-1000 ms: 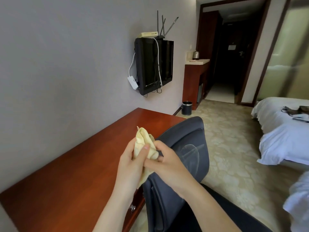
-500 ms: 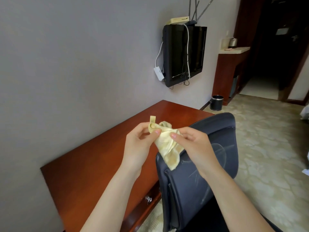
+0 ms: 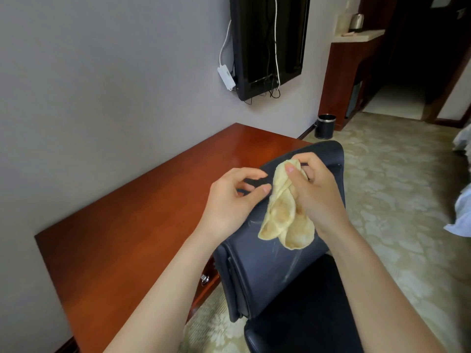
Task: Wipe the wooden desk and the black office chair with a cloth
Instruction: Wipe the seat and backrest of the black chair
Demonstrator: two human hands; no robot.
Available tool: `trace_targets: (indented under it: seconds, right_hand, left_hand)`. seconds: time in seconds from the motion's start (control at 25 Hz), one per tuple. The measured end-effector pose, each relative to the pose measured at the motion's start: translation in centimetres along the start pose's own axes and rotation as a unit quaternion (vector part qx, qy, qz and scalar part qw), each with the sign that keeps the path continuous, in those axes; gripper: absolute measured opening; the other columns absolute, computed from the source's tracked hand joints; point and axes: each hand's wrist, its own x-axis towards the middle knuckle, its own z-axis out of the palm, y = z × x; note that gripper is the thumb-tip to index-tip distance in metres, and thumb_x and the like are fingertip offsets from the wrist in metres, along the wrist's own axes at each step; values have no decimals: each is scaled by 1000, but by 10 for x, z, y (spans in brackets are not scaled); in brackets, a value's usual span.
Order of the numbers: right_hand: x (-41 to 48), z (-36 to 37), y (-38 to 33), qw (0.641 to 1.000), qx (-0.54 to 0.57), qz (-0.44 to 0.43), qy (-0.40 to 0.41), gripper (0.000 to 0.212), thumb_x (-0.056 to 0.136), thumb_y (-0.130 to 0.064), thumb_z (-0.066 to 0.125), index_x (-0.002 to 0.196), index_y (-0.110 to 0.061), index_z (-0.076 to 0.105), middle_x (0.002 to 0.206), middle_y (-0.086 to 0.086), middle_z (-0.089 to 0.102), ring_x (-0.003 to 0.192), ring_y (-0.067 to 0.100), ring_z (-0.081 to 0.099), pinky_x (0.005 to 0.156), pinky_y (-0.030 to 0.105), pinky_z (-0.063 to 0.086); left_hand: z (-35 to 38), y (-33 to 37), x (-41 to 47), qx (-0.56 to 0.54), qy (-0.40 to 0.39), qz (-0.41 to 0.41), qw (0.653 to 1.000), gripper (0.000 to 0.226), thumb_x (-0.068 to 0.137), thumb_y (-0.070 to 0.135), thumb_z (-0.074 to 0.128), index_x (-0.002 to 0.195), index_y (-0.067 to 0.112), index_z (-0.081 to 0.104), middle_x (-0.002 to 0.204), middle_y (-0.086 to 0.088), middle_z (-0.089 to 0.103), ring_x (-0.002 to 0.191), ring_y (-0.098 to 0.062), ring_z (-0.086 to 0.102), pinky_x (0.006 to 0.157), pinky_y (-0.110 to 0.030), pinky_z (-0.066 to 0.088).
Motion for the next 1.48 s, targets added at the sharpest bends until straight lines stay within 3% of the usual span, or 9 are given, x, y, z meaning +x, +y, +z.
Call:
trace_targets:
  seconds: [0.2, 0.32, 0.44, 0.6, 0.84, 1.08, 1.2, 1.32, 1.48]
  right_hand:
    - [-18, -7, 31, 983, 151, 71, -79, 17, 91, -19, 61, 106, -27, 62, 106, 0, 68, 102, 18, 65, 91, 44, 53]
    - [-35, -7, 51, 983, 148, 26, -107, 33, 89, -10, 61, 116, -29, 62, 116, -11, 66, 111, 5, 59, 93, 20, 48]
    - [-42, 5, 70, 997, 41, -16, -69, 50, 83, -10, 69, 117, -43, 54, 116, -24, 58, 112, -3, 52, 91, 13, 42]
    - [-38, 38, 94, 988, 127, 55, 69, 43, 86, -6, 64, 114, -37, 57, 101, -4, 66, 94, 7, 63, 77, 23, 53]
    - [28, 66, 120, 948, -10, 101, 301, 8, 90, -18, 59, 83, -18, 55, 88, 1, 55, 79, 5, 52, 73, 21, 42]
    - [101, 97, 131, 916, -255, 122, 286, 30, 95, -28, 51, 108, -2, 58, 124, 7, 48, 96, 18, 32, 78, 23, 29]
    - [70, 127, 125, 912, -295, 13, 286, 27, 91, -33, 53, 113, -18, 56, 110, 0, 52, 87, 11, 25, 81, 41, 41]
    - [22, 149, 126, 935, -268, -85, 215, 28, 87, -36, 51, 115, -38, 48, 106, -13, 50, 89, 14, 35, 84, 28, 32]
    - [11, 125, 143, 929, -298, -187, 113, 29, 93, -40, 47, 116, -25, 57, 119, -11, 51, 101, 16, 39, 95, 28, 29]
  left_hand:
    - [36, -13, -1, -75, -8, -50, 996, 16, 87, 12, 68, 103, 15, 69, 94, 5, 70, 72, -9, 69, 63, -20, 56]
    - [41, -29, 4, -71, -3, -64, 995, 15, 91, 3, 59, 100, 10, 69, 91, 1, 71, 78, -6, 68, 67, -17, 53]
    - [41, -39, 17, -116, -61, -65, 989, 18, 94, 3, 55, 101, 12, 68, 93, 0, 73, 84, -11, 69, 76, -23, 55]
    - [40, -48, 43, -85, -205, 1, 975, 22, 95, 7, 53, 110, 15, 69, 100, 6, 73, 92, -11, 68, 83, -25, 54]
    - [15, -109, 82, 248, -110, 38, 962, 39, 100, 28, 43, 138, 23, 47, 143, 6, 45, 132, -16, 38, 111, -35, 27]
    - [10, -151, 95, 80, -133, -1, 988, 59, 94, 47, 17, 132, 20, 53, 132, 8, 52, 125, -10, 43, 109, -34, 30]
    - [9, -155, 99, -12, -90, -25, 996, 56, 99, 49, 18, 115, 21, 63, 112, 15, 60, 109, 0, 51, 98, -19, 36]
    - [6, -158, 96, -30, -65, -48, 996, 59, 96, 50, 16, 94, 19, 66, 94, 13, 65, 95, -4, 57, 86, -23, 41]
    - [5, -157, 91, -5, -76, -45, 996, 60, 93, 56, 12, 88, 27, 64, 86, 13, 65, 87, 0, 57, 78, -17, 40]
